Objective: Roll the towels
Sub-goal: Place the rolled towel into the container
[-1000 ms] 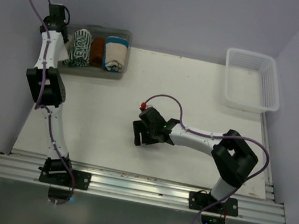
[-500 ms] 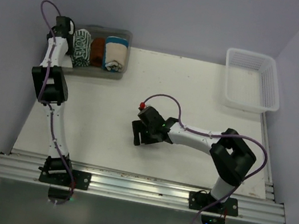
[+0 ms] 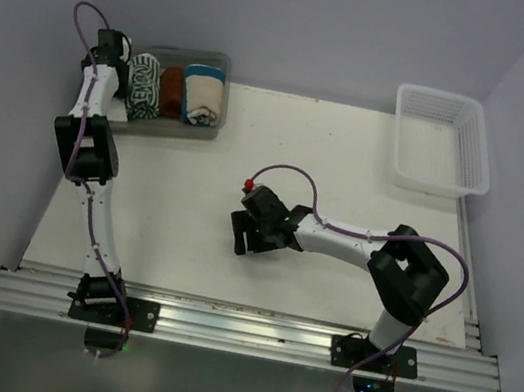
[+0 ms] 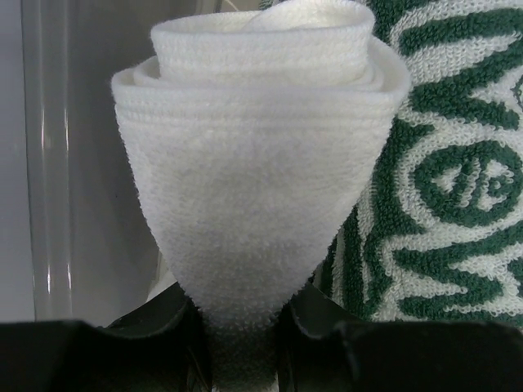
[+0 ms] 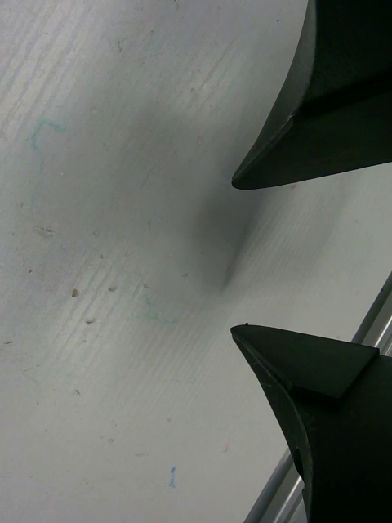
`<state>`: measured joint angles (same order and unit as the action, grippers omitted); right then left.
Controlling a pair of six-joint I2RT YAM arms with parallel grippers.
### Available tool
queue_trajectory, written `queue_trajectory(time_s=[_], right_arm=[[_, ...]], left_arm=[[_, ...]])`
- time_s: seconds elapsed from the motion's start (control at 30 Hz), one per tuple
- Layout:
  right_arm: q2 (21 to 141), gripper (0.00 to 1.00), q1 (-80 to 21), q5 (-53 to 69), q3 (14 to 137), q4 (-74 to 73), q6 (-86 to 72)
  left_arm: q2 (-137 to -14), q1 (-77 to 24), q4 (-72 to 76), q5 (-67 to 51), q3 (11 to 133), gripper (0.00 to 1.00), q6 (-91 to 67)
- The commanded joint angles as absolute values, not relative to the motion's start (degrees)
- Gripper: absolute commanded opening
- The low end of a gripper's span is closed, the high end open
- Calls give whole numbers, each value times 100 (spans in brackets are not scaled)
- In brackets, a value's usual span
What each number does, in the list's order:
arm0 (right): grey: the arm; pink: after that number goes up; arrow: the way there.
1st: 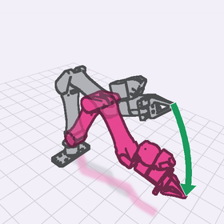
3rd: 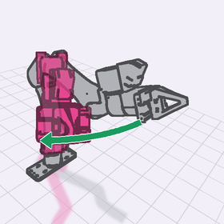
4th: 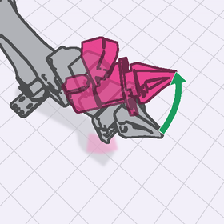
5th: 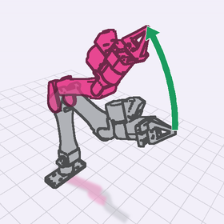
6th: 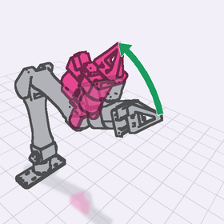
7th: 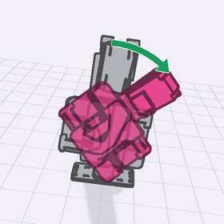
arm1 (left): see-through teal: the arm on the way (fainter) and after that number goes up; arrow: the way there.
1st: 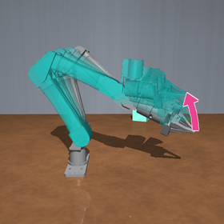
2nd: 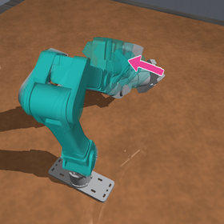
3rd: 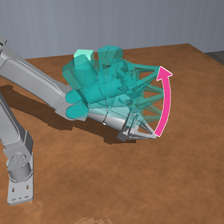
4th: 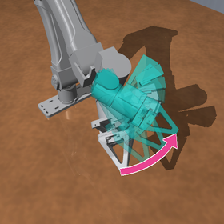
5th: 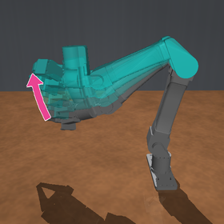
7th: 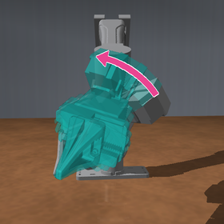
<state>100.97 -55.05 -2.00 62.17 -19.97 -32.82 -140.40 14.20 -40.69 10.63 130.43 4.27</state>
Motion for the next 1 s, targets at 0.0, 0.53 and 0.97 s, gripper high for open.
queue_trajectory(time_s=[0.0, 0.53, 0.97], right_arm=[[10107, 71, -5476, -202, 6486, -2109, -3147], [10204, 70, -5476, -255, 6653, -2232, -3138], [9985, 70, -5511, -386, 6574, -2215, -3164]], left_arm=[[-14387, 1433, -4201, 993, 13500, 5, 756], [-14432, 1468, -3815, 1099, 13360, 62, 668], [-13142, 1468, -3586, 721, 13167, 77, 325]])
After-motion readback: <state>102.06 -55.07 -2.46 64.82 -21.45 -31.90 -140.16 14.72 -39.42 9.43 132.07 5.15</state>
